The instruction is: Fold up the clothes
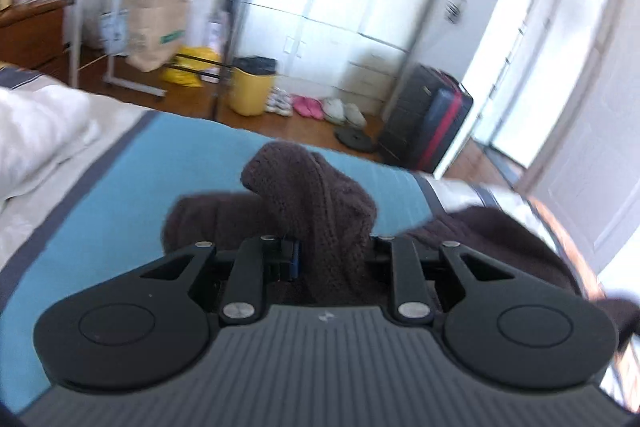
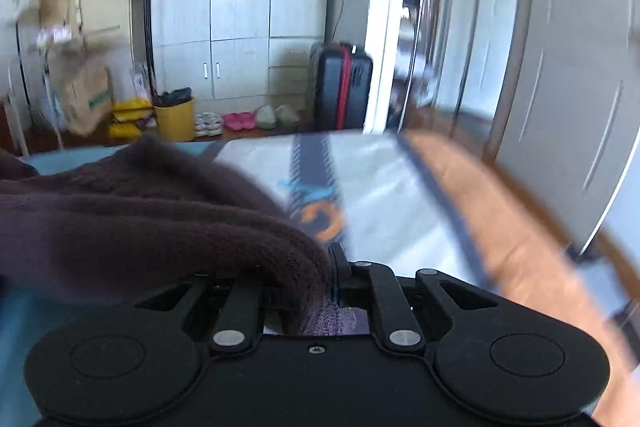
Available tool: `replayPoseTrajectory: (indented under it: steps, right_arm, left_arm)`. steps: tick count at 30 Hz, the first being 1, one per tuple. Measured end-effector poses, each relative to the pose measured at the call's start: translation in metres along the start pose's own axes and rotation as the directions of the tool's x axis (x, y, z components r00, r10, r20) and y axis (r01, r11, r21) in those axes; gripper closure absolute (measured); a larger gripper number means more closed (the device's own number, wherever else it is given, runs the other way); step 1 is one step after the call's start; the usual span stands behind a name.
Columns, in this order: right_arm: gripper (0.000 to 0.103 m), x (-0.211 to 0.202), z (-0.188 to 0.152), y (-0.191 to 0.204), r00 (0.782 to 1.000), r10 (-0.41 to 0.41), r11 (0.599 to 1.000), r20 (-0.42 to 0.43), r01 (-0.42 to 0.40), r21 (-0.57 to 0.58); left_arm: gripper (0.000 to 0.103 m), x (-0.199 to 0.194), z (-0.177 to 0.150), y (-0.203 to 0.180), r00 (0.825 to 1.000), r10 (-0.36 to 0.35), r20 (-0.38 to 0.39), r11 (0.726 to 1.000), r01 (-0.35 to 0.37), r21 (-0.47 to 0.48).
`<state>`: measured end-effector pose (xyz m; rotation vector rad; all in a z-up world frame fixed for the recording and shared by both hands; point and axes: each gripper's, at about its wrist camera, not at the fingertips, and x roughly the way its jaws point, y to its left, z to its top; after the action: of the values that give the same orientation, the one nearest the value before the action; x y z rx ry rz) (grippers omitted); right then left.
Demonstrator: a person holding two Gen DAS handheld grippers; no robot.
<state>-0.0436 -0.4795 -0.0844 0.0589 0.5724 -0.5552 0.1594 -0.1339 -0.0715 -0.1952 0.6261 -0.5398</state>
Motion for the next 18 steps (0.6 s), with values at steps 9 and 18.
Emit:
replayPoseTrajectory:
  steps: [9,18]
  right_arm:
    - [0.09,-0.031,0.106,-0.037,0.96,-0.144,0.988,0.24,0.152,-0.013]
    - [0.089,-0.079,0.014,-0.081,0.964,-0.143,0.99,0.223,0.135,0.049]
  left_arm:
    - [0.081,-0.061,-0.01,-0.046,0.93,-0.183,0.319,0.983,0.168,0.075]
    - [0.075,-0.028,-0.053,-0.074,0.969,-0.194,-0.155,0.973,0.21,0.1]
